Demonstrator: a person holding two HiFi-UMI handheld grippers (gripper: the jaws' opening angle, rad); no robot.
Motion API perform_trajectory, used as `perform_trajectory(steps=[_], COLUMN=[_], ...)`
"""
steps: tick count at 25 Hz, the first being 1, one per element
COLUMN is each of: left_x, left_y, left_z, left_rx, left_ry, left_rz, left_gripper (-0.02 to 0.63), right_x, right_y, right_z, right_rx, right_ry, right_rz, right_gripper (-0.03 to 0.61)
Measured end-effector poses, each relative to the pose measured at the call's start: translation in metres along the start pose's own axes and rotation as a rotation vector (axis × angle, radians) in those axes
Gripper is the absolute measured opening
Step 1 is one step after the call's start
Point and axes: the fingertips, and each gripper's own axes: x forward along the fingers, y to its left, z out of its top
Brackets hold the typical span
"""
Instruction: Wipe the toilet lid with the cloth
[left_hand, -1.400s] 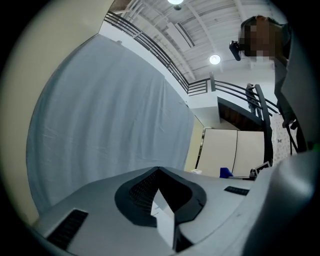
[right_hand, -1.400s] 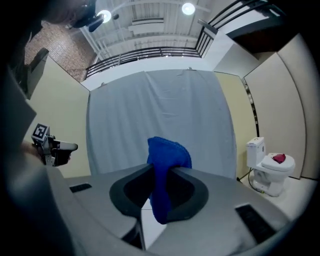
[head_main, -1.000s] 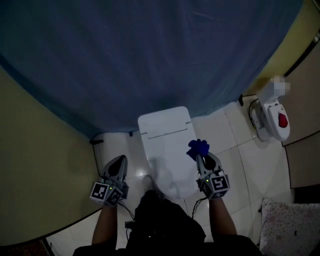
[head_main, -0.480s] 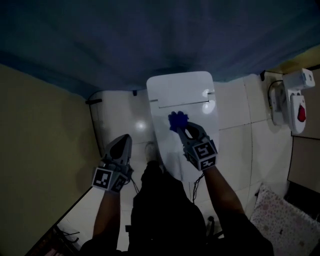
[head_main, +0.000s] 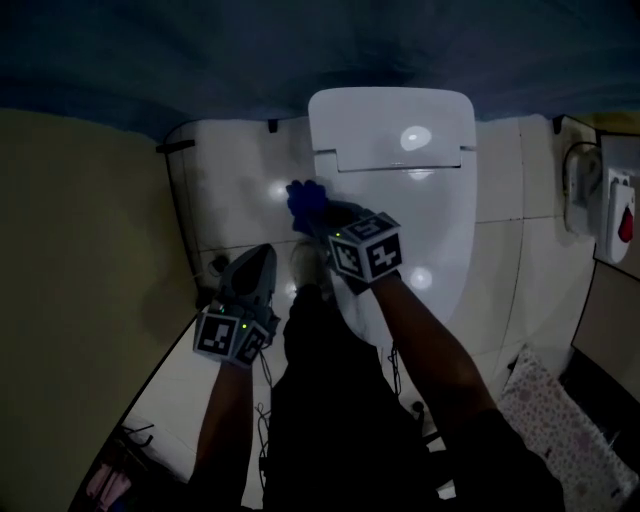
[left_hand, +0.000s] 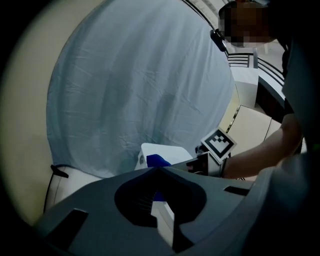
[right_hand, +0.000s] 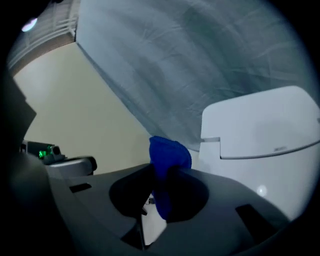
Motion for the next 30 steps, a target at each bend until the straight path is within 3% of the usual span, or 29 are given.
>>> perform_trajectory(steps=[3,7,10,18,30], left_x=[0.003,0.011,0.021,0.045,0.059], left_y=[0.007,0.012,0.013,-0.005,-0.037], left_z=[-0.023,-0.038,-0.040,-0.052,-0.074], left_rx=[-0.028,-0.035,-0.016,-0.015,-0.008], left_ry=[0.036,0.055,0.056,0.096,0.154], left_rz=[0.005,-0.007,-0.009,-0.069,-0.122], left_gripper=[-0.009,-0.009,-0.009,-0.009,-0.009], right_x=[0.024,0.028,0.023,0.002,-0.074], right_y=[-0.027,-0.059,-0.066,-0.102,-0.187], right_z=[-0.019,-0.027,-0.021,-0.033,-0.042], right_rx=[-0.048,-0.127,-0.202,-0.270,-0.249], right_ry=[0.115,0.179,0.178,0.166,0.152], right_rz=[-0.077,-0.146,-0.177,-0.240,-0.335], right_gripper=[0.060,0.060,0.061,0.061,0.061])
